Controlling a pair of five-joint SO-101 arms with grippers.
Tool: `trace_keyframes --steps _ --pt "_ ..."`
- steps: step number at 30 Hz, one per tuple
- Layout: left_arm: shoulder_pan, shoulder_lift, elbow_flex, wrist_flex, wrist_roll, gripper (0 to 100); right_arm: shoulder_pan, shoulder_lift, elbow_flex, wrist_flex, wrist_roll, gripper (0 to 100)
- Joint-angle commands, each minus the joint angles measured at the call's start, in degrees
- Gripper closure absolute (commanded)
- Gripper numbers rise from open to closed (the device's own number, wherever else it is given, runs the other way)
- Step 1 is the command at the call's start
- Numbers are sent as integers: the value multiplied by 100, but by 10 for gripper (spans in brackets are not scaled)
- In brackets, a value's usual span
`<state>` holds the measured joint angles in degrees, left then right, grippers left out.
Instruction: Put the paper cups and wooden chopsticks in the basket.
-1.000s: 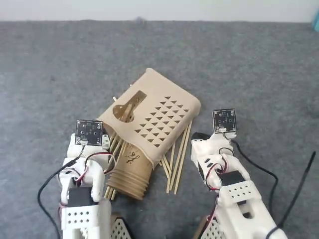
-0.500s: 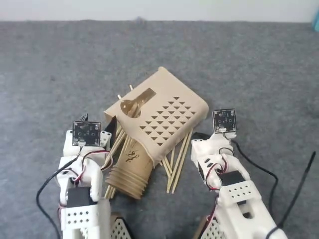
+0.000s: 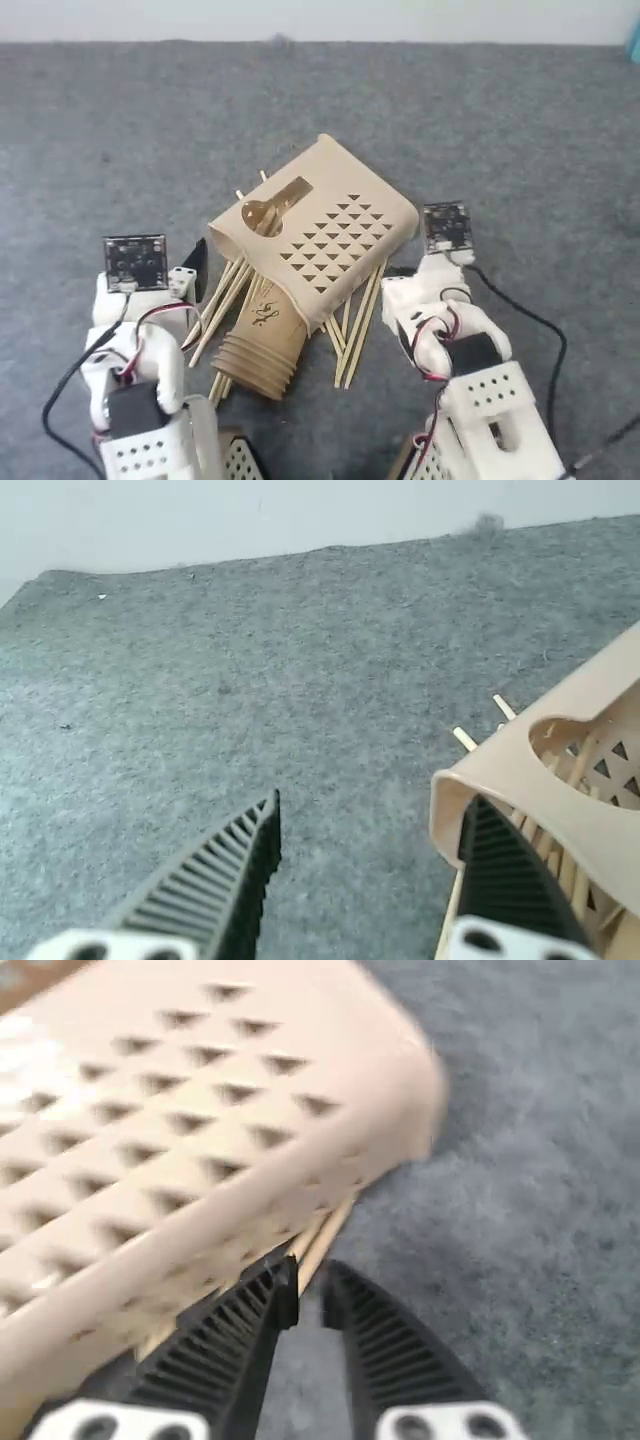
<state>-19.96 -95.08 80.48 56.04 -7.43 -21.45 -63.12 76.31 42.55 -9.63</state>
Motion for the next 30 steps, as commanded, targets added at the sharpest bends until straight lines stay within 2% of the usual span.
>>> trace_keyframes --steps 1,5,8,14,18,22,28,30 --pt "-35 70 -488 246 97 724 -558 -426 -1169 1226 659 850" --pt "-53 88 -576 246 343 724 -840 -382 -1811 1499 985 851" --pt "-255 571 -901 211 413 724 -1095 -295 -2031 1499 1143 848" --pt "-668 3103 -2062 -325 633 724 -2193 145 -2110 1226 1169 838" --pt "-721 4545 -2589 -615 651 724 -2853 716 -2110 778 1152 773" --pt "-721 5178 -2677 -1081 730 724 -3081 1349 -2110 171 1152 766" --pt "-730 5996 -2695 -1697 1424 724 -3266 2018 -2119 -347 1222 766" --pt "-730 6356 -2703 -1881 1538 724 -3240 2193 -2119 -479 1582 766"
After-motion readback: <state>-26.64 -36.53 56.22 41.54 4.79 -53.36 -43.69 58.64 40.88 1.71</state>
